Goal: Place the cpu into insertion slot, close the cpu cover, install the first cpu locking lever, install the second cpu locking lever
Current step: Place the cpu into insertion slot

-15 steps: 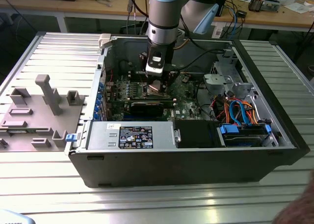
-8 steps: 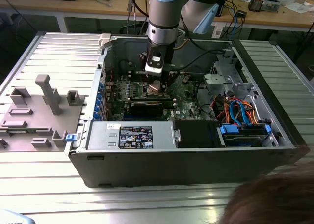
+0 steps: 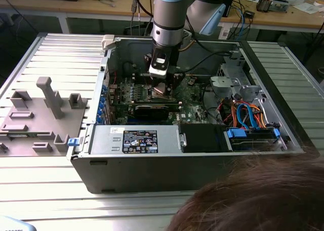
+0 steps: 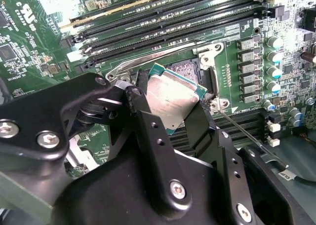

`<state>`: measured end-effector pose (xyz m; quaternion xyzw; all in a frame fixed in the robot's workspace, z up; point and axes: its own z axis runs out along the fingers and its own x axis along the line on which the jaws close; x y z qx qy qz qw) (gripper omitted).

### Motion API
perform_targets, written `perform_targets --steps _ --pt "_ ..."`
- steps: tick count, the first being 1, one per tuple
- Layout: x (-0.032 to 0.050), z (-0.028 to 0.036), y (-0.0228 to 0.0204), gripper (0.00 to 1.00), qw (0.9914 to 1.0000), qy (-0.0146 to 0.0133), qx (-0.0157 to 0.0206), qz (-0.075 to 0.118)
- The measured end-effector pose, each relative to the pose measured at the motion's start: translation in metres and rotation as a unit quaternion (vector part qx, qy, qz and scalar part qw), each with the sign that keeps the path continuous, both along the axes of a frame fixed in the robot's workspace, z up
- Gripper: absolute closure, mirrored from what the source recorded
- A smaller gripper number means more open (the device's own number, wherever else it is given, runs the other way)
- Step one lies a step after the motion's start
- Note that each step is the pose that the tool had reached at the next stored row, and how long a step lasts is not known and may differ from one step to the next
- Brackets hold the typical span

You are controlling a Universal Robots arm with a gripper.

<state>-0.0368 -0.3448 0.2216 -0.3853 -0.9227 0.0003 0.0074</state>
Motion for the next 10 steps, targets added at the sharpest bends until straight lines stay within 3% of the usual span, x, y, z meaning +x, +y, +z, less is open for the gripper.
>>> perform_targets --steps 6,8,9,10 --pt "0.0 0.0 0.0 0.46 0.99998 0.0 0.0 -0.006" --pt "0.0 0.0 0.0 0.46 0.99933 0.0 0.0 -0.037" --pt "0.0 0.0 0.0 0.46 0.99909 0.0 0.0 -0.043" --pt "0.0 0.0 0.0 0.46 0.99837 0.0 0.0 -0.057"
